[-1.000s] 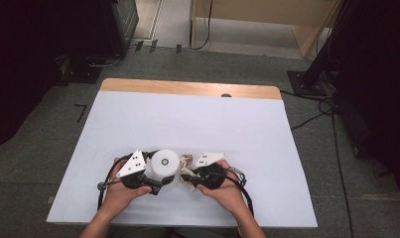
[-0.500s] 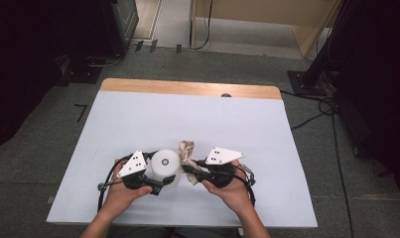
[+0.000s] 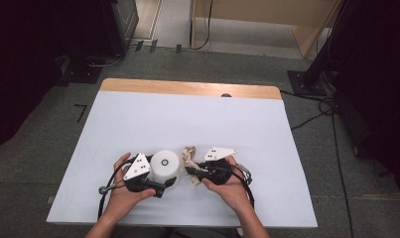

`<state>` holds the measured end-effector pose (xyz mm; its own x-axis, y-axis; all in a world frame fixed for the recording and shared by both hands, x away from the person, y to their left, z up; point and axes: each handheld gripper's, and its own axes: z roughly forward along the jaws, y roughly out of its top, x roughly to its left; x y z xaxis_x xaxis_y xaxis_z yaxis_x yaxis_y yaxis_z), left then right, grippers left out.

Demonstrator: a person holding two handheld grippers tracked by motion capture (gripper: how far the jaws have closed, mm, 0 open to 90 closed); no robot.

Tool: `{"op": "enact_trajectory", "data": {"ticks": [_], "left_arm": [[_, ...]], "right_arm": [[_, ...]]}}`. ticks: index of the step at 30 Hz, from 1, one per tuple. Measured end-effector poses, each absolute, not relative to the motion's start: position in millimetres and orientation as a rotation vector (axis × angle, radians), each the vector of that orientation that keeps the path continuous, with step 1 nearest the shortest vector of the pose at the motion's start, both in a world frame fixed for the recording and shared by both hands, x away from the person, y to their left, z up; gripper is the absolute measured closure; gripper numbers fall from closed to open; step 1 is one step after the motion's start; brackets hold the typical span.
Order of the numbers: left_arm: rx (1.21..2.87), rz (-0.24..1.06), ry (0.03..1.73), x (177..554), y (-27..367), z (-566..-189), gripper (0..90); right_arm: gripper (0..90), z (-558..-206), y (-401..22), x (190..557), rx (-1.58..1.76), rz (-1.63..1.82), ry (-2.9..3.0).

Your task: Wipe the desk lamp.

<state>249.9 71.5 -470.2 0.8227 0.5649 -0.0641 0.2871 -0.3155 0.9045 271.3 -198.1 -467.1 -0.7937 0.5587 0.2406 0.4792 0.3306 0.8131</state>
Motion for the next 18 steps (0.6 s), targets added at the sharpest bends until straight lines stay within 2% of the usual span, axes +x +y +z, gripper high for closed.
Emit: {"op": "enact_trajectory", "data": {"ticks": [5, 10, 12, 14, 18], "left_arm": [[1.866, 0.402, 0.81, 237.3, 63.9, -465.1, 0.0], [1.847, 0.513, 0.899, 226.6, 45.8, -465.2, 0.0], [1.846, 0.528, 0.921, 226.5, 43.3, -466.1, 1.0], [1.854, 0.546, 0.911, 227.3, 45.3, -465.4, 7.4], [1.88, 0.489, 0.849, 233.6, 54.0, -463.5, 8.1]], "right_arm": [[77.3, -469.7, -214.1, 278.8, 1.06, 1.436, 2.451], [77.3, -472.3, -220.5, 281.9, 1.102, 1.433, 2.431], [77.4, -472.6, -220.0, 281.4, 1.098, 1.431, 2.434], [77.3, -472.2, -219.4, 280.8, 1.067, 1.44, 2.443], [77.3, -472.4, -217.8, 277.7, 1.002, 1.45, 2.501]]}}
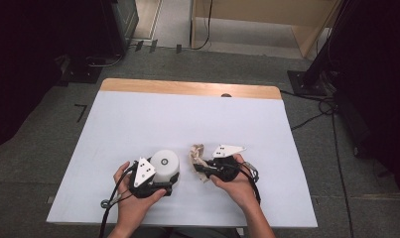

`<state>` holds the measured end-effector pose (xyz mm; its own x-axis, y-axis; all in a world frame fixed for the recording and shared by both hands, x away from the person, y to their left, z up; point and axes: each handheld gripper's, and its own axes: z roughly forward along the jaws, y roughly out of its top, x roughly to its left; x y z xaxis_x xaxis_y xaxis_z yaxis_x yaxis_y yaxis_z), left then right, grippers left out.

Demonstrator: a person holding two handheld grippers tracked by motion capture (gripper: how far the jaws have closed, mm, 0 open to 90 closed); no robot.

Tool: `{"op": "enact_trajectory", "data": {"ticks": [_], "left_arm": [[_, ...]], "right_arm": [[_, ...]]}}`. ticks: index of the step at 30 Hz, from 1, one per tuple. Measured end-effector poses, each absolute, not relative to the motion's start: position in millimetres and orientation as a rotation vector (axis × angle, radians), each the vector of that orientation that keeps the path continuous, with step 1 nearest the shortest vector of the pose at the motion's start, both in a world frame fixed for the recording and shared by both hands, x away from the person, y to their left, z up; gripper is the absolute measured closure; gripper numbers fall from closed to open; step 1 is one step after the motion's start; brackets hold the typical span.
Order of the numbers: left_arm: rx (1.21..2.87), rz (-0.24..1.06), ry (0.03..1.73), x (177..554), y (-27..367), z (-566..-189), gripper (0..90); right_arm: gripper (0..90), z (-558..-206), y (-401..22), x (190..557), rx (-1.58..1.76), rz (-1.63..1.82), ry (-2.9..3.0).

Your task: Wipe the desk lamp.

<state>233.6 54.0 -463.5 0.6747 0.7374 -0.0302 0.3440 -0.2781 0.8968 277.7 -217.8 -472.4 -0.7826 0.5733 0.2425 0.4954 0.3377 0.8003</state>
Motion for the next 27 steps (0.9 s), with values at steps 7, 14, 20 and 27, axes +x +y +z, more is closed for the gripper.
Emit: {"op": "enact_trajectory", "data": {"ticks": [7, 14, 20, 27], "left_arm": [[1.819, 0.331, 0.564, 252.1, 83.4, -458.9, 8.3], [1.925, 0.318, 0.533, 258.4, 80.3, -468.3, 8.3], [1.918, 0.331, 0.524, 256.3, 78.0, -470.6, 8.2], [1.917, 0.33, 0.515, 255.7, 79.5, -471.5, 8.3]], "right_arm": [[77.3, -477.5, -207.1, 273.3, 0.877, 1.427, 2.653], [77.3, -485.4, -188.5, 267.4, 0.773, 1.399, 2.748], [77.5, -485.5, -178.3, 263.3, 0.733, 1.401, 2.759], [77.7, -462.3, -178.8, 256.1, 0.671, 1.491, 2.699]]}}
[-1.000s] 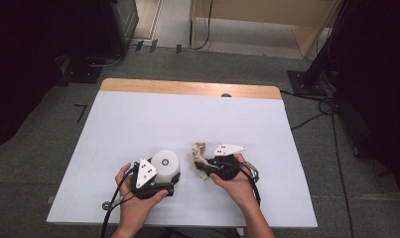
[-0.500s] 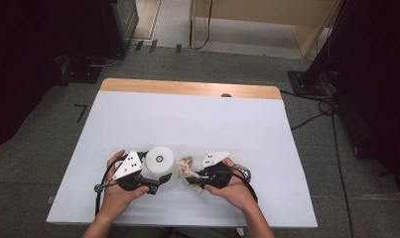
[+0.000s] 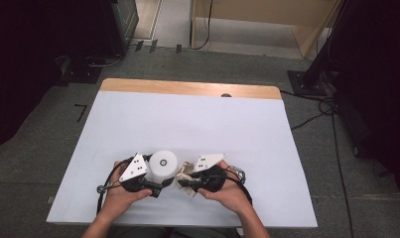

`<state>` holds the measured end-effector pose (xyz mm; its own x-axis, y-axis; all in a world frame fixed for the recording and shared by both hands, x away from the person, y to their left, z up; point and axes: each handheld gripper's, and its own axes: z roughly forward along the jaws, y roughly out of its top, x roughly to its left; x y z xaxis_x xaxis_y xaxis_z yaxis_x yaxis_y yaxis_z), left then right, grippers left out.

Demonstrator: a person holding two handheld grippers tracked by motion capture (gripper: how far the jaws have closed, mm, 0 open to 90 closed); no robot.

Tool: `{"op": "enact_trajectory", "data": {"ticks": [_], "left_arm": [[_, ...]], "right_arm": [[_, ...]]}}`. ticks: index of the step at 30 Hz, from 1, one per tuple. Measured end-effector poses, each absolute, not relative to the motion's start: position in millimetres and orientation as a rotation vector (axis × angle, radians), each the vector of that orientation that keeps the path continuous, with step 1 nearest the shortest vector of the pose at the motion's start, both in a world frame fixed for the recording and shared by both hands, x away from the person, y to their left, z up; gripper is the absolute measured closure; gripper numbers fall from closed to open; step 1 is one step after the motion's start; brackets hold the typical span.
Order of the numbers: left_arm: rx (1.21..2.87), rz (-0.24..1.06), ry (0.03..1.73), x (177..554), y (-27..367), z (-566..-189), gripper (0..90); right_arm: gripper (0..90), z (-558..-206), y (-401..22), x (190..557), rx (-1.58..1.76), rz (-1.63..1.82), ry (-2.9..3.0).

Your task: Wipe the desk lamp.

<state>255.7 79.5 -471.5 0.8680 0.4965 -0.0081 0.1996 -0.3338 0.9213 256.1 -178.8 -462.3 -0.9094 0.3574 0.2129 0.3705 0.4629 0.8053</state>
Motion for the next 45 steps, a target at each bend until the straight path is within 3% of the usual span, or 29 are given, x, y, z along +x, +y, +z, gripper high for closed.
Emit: {"op": "enact_trajectory", "data": {"ticks": [10, 26, 39, 45], "left_arm": [[1.916, 0.329, 0.518, 255.6, 79.2, -471.9, 8.2], [1.91, 0.322, 0.522, 256.1, 79.1, -472.9, 8.0], [1.905, 0.32, 0.524, 256.1, 79.1, -473.7, 8.0], [1.895, 0.331, 0.535, 254.7, 78.1, -474.6, 7.9]], "right_arm": [[77.8, -424.4, -187.0, 245.5, -0.709, -1.76, -2.642], [77.7, -480.8, -177.4, 263.6, -0.832, -1.427, -2.682], [77.7, -429.1, -186.5, 250.3, -0.835, -1.733, -2.6], [77.6, -428.9, -189.4, 251.3, -0.839, -1.77, -2.565]]}}
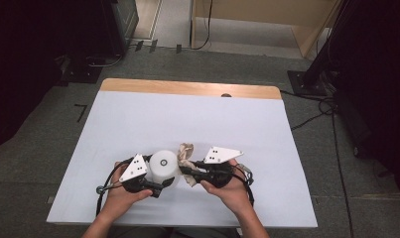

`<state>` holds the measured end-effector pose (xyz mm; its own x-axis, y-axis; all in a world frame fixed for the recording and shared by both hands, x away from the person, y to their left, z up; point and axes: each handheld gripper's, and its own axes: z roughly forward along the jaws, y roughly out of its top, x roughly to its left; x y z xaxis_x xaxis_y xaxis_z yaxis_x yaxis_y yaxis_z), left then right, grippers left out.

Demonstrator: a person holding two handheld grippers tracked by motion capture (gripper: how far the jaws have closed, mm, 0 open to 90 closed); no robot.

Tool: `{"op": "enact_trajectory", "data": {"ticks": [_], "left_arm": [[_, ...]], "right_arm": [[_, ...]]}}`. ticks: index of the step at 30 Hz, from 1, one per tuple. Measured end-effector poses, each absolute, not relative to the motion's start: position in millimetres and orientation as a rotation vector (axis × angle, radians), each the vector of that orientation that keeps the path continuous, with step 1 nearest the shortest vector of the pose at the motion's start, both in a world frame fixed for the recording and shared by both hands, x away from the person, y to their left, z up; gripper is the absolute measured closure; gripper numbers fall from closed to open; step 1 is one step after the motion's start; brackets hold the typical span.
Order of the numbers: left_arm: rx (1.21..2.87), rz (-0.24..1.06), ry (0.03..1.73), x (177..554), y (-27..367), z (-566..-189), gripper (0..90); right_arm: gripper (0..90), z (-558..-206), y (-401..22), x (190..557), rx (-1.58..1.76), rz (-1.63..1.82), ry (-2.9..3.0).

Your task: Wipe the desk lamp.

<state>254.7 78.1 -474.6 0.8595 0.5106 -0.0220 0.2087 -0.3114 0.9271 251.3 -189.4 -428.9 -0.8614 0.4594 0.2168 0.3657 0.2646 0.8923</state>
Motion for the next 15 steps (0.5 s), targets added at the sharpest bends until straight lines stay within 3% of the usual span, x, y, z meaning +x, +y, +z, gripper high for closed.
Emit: {"op": "enact_trajectory", "data": {"ticks": [9, 15], "left_arm": [[1.886, 0.338, 0.542, 253.8, 77.8, -475.7, 7.8], [1.888, 0.338, 0.556, 253.2, 77.4, -475.3, 7.6]], "right_arm": [[77.6, -479.0, -180.8, 268.8, 0.987, 1.499, 2.58], [77.6, -480.6, -179.8, 269.0, 1.001, 1.468, 2.599]]}}
